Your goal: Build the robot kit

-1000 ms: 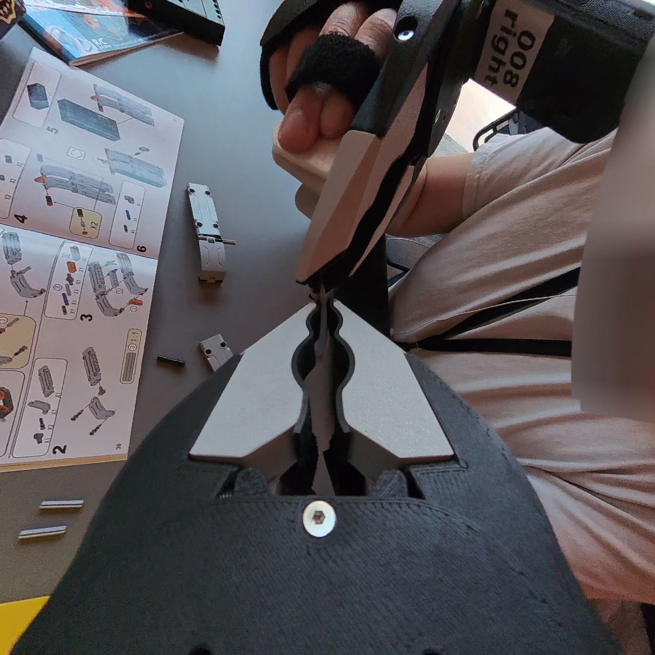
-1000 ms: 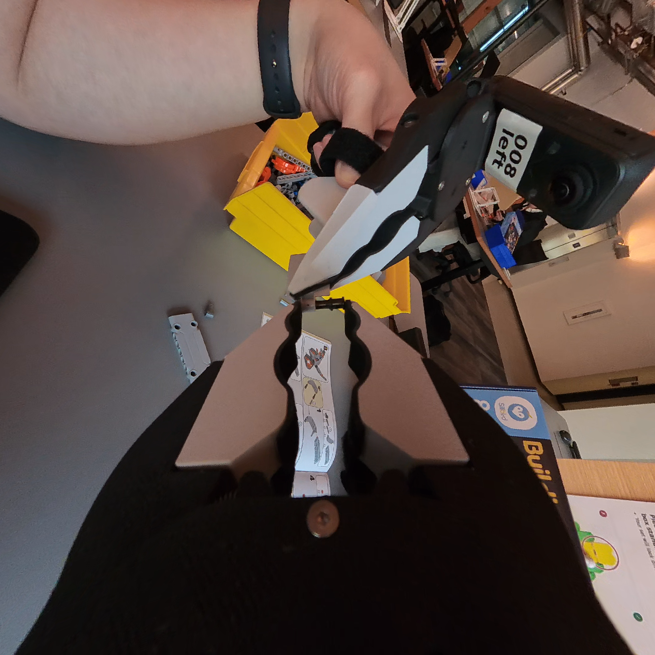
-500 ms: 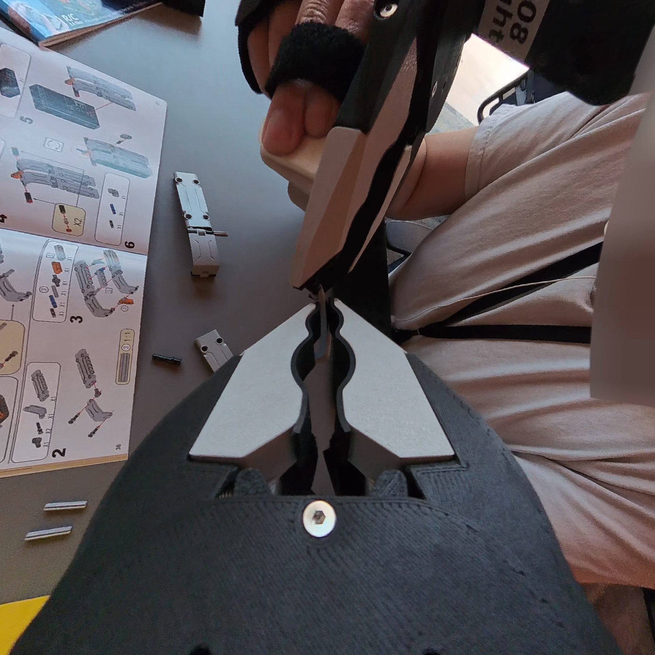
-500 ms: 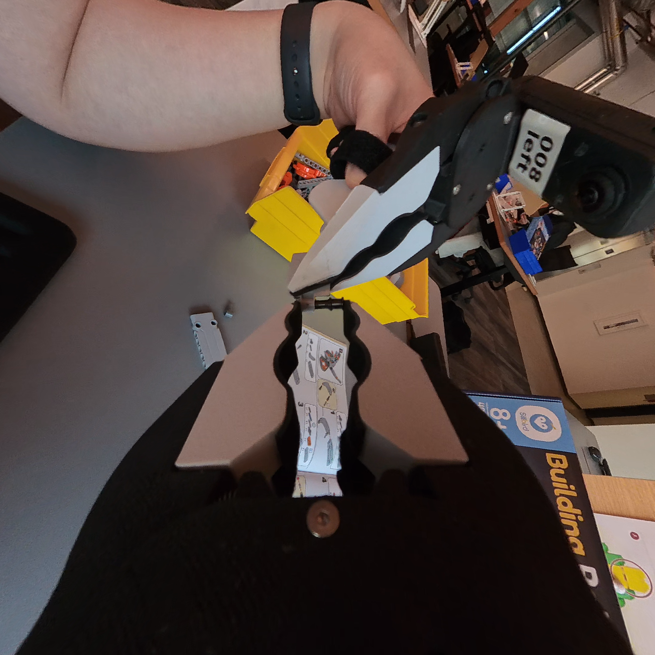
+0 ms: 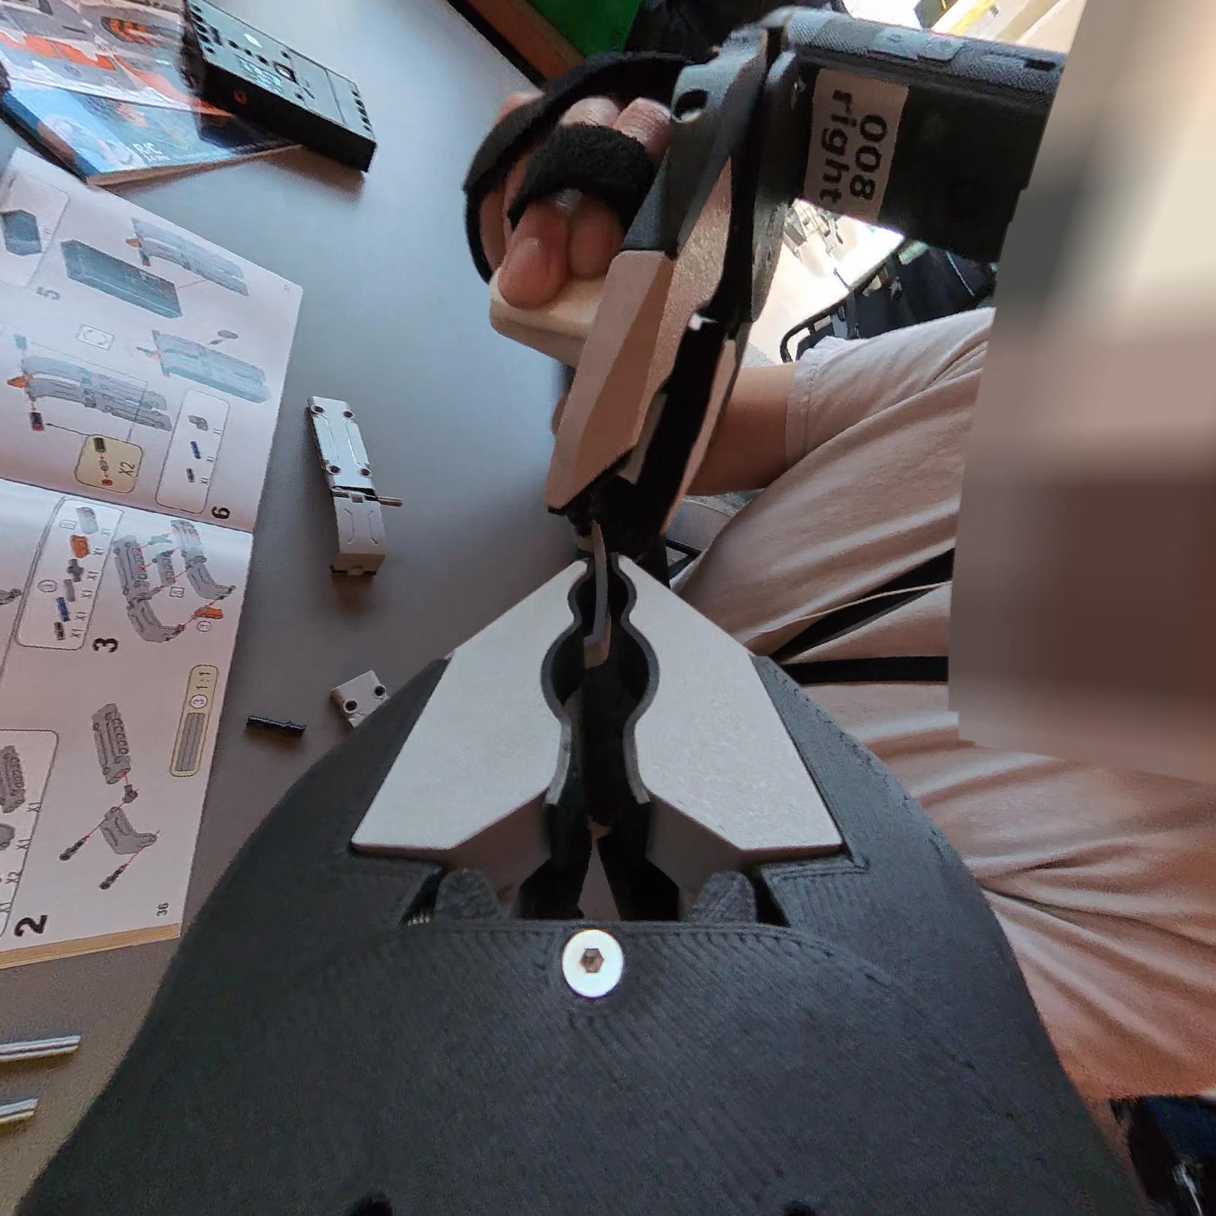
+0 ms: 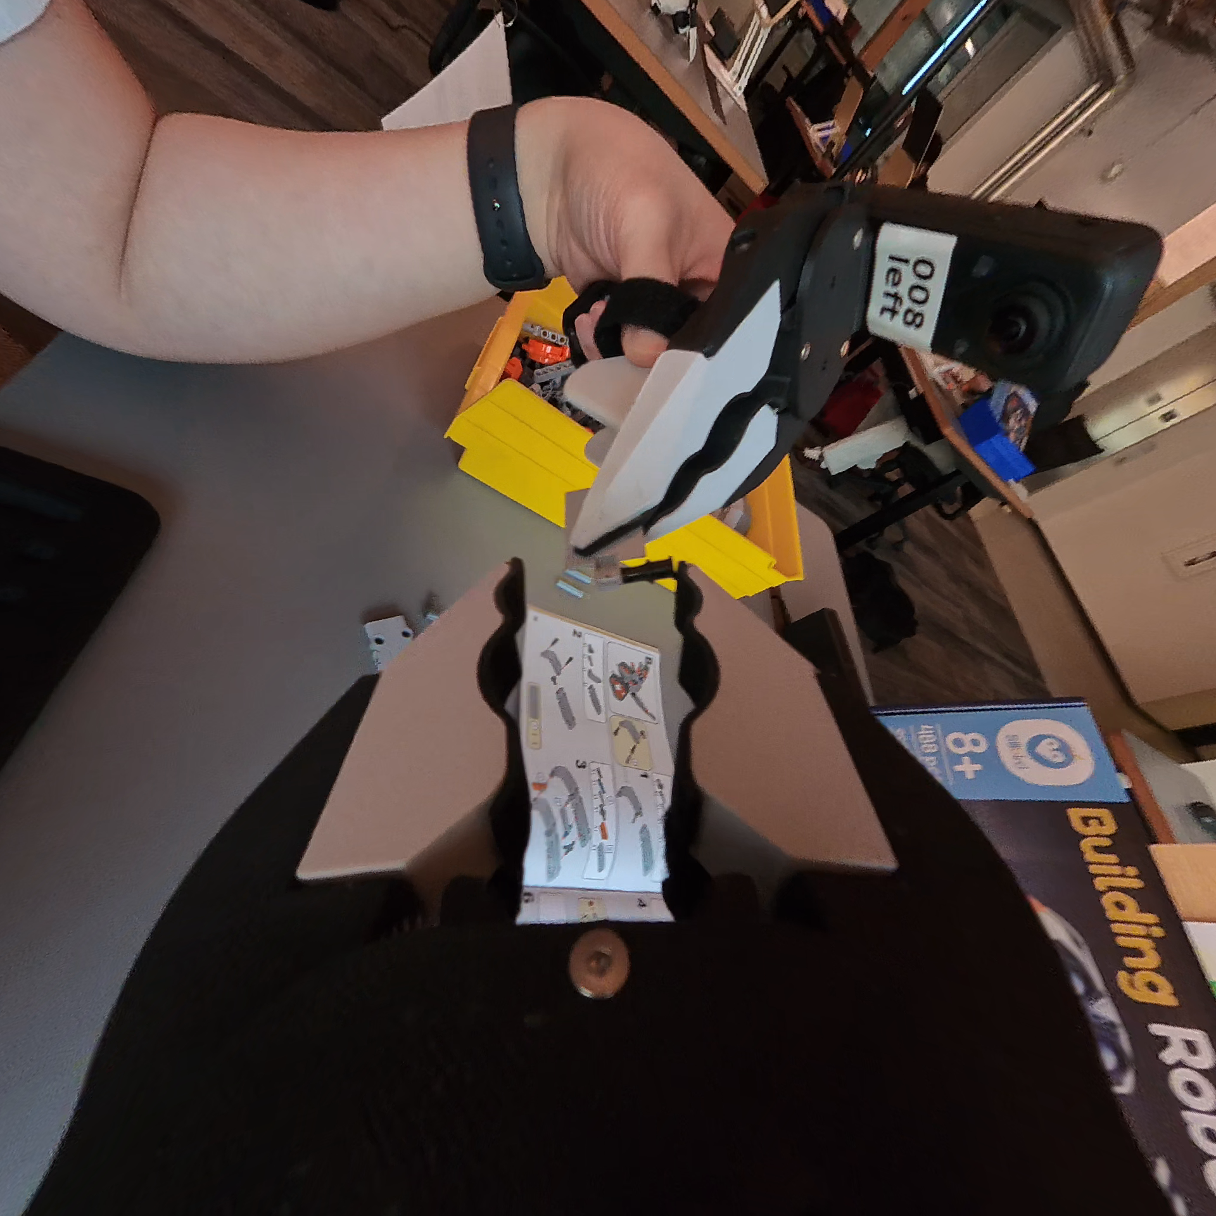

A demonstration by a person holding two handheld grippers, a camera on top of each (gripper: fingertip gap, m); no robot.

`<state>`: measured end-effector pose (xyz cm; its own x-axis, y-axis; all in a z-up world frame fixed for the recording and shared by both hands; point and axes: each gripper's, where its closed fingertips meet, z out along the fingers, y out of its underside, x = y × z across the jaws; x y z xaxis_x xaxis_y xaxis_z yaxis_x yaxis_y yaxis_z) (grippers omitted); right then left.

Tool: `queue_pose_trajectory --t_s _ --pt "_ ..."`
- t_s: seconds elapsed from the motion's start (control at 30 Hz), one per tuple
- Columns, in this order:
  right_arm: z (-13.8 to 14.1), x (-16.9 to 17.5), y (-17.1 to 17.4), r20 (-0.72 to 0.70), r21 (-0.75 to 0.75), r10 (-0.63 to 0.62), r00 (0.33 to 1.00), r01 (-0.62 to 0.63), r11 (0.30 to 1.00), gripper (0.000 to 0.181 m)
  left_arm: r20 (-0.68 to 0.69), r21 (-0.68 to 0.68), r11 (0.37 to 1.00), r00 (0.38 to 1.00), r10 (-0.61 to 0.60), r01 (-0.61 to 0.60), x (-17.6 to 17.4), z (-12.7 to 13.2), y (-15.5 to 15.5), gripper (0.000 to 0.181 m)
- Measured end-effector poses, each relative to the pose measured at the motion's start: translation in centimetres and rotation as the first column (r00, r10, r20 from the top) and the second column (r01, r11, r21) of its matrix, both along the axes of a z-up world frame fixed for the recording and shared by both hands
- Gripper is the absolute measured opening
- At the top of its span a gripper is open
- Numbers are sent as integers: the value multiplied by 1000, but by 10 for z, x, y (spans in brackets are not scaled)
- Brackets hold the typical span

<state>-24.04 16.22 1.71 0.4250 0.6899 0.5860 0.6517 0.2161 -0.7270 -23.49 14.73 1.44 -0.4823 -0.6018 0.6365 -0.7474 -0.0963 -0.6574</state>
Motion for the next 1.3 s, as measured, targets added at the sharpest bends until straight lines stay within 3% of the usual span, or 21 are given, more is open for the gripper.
queue_pose_trajectory --t_s 0.07,0.17,0.4,0.93,1.3 --pt "-3 0 1 -17 -52 -14 1000 13 999 55 -4 -6 999 999 33 -33 3 0 5 1" --pt "2 2 10 -25 -1 -56 998 56 998 40 -6 -30 999 999 36 -36 4 1 5 1" --pt "4 6 16 -25 9 -105 994 106 994 32 2 -34 998 999 52 -52 7 4 7 1" --pt "-3 4 12 67 74 -69 995 64 995 22 -9 23 999 999 47 -47 4 -1 5 2" --pt "1 3 19 34 119 -67 997 63 991 24 10 31 996 997 79 -79 5 1 11 1"
